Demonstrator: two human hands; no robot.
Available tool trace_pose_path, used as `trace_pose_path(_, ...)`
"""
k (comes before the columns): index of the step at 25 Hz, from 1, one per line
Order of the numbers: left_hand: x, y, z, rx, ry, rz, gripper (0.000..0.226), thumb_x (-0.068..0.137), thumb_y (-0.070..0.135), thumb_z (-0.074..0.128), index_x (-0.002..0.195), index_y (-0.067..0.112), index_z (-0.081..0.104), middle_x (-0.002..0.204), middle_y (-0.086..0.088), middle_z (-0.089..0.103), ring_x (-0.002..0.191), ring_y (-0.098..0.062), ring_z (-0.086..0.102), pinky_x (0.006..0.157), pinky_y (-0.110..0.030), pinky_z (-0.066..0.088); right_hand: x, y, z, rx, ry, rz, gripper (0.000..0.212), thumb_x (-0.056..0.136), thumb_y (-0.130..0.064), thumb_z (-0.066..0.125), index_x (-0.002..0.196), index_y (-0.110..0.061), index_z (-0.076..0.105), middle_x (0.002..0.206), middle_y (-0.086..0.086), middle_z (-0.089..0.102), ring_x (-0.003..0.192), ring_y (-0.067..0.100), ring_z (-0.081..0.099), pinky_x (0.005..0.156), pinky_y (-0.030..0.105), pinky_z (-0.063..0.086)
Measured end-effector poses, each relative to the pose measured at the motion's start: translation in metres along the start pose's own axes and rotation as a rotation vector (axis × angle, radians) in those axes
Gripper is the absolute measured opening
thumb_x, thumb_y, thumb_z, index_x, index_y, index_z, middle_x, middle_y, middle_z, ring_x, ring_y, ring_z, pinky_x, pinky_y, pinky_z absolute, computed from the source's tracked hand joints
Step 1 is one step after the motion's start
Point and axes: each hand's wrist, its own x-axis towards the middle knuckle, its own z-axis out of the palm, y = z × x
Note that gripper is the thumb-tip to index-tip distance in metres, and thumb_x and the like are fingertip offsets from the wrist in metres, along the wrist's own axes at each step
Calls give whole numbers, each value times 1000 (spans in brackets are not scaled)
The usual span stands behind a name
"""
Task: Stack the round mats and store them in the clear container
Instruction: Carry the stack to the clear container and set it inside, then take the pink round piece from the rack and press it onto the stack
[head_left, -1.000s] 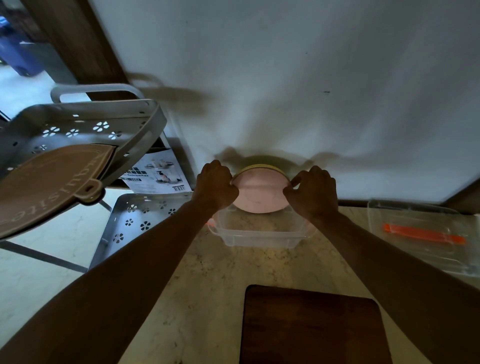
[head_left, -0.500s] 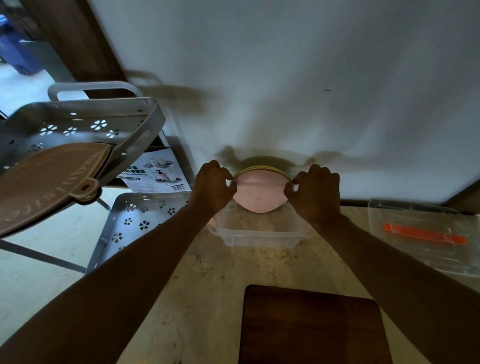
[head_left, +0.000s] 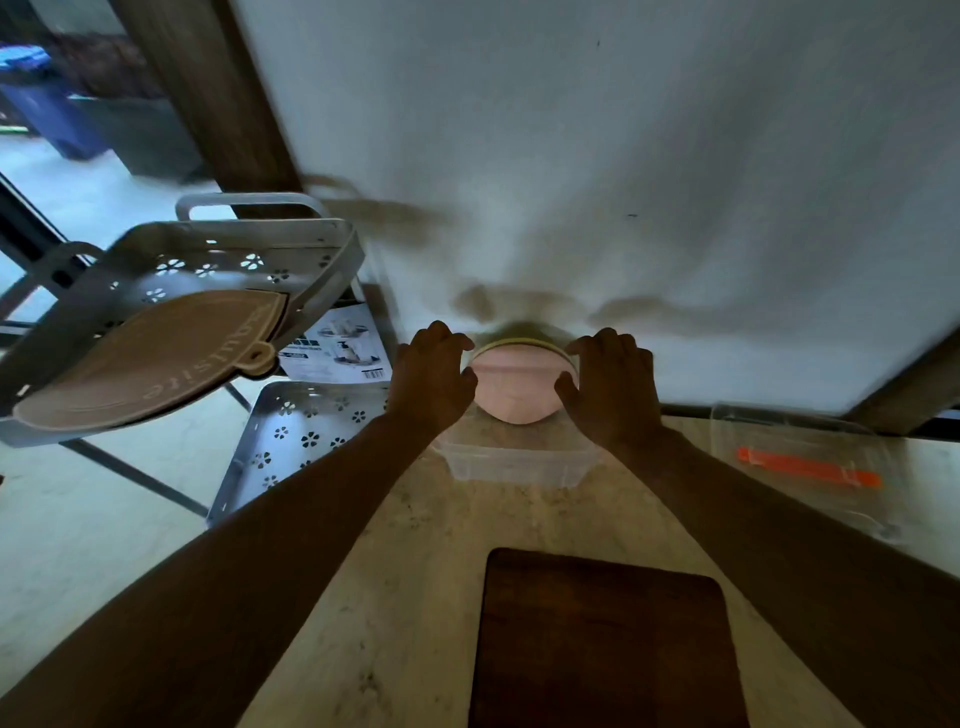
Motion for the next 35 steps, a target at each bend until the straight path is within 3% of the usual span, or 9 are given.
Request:
trace_pose_path(6,-48,21,-58,-149,-41,-223,51,85,27,66,132,16,52,131,-12,55,117,-30,55,101,-47,45,-25,-36,-54,197,-191,-24,48,93,-37,51,131,-8,47,129,16,54,118,33,49,100,43,39)
trace_pose_path(11,-97,35,-118,-133,-69,-217,49,87,30,65,132,14,54,134,-14,54,122,-31,51,102,-42,43,-57,-73,-95,315,-285,-86,55,95,-38,52,139,-8,42,142,19,46,130,33,42,108,41,34)
trace_pose_path(15,-131,39,-172,-103,-32,-143,35,87,22,62,119,9,64,125,-16,64,114,-32,58,97,-40,47,-73,-119,-127,342,-283,-173,54,95,-43,48,138,-12,43,142,14,46,132,31,40,109,43,33)
trace_pose_path(20,-157,29,-222,-38,106,-98,18,86,18,62,95,9,74,98,-11,74,82,-23,67,72,-33,52,-80,-175,-150,481,-255,-212,50,95,-44,49,129,-7,52,129,15,58,118,28,53,95,36,41)
trace_pose_path(22,-162,18,-236,-16,170,-105,16,85,19,64,94,9,73,95,-10,73,83,-25,66,73,-36,54,-82,-198,-153,572,-261,-160,46,95,-45,49,119,-6,58,119,15,63,109,28,59,86,33,42)
trace_pose_path(25,-164,-1,-249,36,261,-61,14,84,17,67,93,7,69,98,-12,69,87,-26,63,72,-36,53,-81,-226,-151,578,-311,-130,49,98,-51,40,82,-8,60,84,12,61,83,26,61,71,32,40)
trace_pose_path(27,-164,-15,-255,117,270,-34,25,81,20,72,102,6,68,107,-14,65,95,-29,61,76,-38,53,-76,-245,-149,731,-379,-34,51,96,-53,43,69,-11,57,79,12,62,76,24,61,70,35,46)
trace_pose_path(30,-160,-37,-258,298,203,-25,44,78,32,75,113,7,66,113,-16,60,107,-34,54,87,-46,50,-72,-271,-144,1201,-600,307,37,87,-50,61,82,-13,62,92,14,72,84,26,70,74,42,60)
trace_pose_path(35,-152,-59,-247,299,171,-52,31,82,27,72,109,13,68,122,-11,62,111,-30,56,92,-45,49,-62,-296,-127,1441,-644,471,35,88,-43,63,103,-11,63,91,11,73,80,23,72,76,39,59)
